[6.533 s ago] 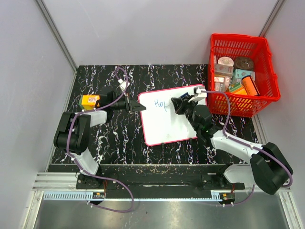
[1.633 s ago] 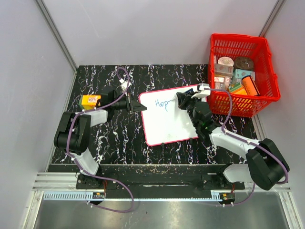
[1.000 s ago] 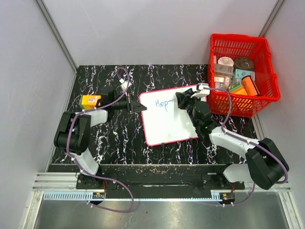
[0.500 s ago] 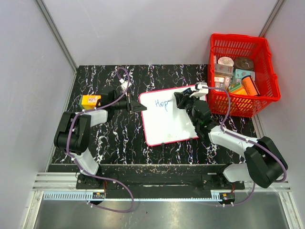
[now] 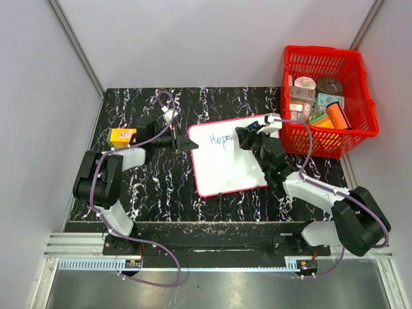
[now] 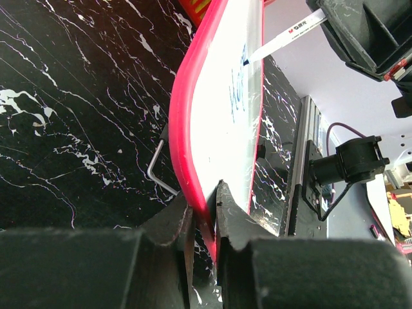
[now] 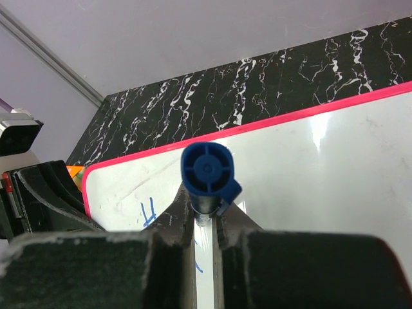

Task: Write a sentence on the whiteboard
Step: Write on the whiteboard with the whiteboard.

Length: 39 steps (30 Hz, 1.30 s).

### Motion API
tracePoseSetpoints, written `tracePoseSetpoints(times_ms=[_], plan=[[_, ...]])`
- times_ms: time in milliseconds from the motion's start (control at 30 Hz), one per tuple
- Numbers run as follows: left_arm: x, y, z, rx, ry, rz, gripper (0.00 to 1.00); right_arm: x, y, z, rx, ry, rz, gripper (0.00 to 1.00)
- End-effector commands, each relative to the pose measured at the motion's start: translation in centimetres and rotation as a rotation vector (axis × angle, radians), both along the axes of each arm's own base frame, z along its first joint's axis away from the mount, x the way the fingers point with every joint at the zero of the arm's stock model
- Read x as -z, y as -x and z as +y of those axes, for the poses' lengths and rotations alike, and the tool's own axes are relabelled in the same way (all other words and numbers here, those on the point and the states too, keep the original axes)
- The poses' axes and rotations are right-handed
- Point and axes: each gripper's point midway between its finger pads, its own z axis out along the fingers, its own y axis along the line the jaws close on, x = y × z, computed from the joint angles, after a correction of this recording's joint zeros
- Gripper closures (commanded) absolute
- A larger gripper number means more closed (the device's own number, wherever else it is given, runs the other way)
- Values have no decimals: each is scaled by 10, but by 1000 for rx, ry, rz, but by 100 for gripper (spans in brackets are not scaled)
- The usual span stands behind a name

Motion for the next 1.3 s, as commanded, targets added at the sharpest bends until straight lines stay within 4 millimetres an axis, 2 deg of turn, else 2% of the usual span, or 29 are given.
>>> tracePoseSetpoints(times_ms=[0,167,400,533,633,733,833,1100,1267], plan=[[14,-7,-6,-3,-89,-157,100,9,5,-9,19,19,27,100],[14,-7,-6,-5,-90,-156,100,14,5,-18,62,33,42,100],[14,-7,-6,-4,-90,-156,100,5,1,-27,114,37,35,100],[14,-7,-6,-7,-92,-157,100,-10,3,-23,79,24,0,100],[15,-7,-6,-7,-93,-155,100,-32,9,-19,42,-13,-61,100],[14,-7,-6,-8,-94,-159,100,-49,11,-23,54,-31,-92,100],[14,-7,-6,-11,-95,-159,100,-54,6,-31,104,-8,-88,100],[14,-7,-6,-9,-95,-158,100,-49,-12,-47,207,55,-37,100],[15,-7,-6,-9,-95,-156,100,-46,-15,-52,228,59,-32,100]])
